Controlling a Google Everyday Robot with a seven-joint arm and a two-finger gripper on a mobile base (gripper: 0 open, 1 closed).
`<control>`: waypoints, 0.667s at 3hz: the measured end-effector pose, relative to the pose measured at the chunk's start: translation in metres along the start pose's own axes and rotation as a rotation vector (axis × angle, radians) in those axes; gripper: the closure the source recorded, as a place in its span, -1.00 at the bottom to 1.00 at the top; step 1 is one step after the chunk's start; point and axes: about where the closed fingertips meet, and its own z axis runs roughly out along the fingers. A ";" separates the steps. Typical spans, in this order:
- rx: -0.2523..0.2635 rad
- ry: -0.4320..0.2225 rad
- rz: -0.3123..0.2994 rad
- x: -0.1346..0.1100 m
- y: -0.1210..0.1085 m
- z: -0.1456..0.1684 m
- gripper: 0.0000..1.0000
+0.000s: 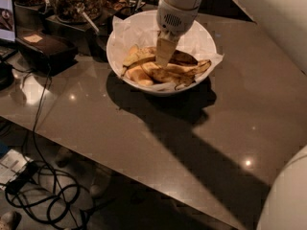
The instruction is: Pick banana from white bowl
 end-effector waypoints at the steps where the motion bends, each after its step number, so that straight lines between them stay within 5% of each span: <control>1: 0.011 -0.032 -0.009 -0.003 0.006 -0.025 1.00; 2: -0.012 -0.083 0.024 0.011 0.025 -0.052 1.00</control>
Offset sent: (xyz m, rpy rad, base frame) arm -0.0788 -0.0346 0.0669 0.1614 0.0288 -0.0378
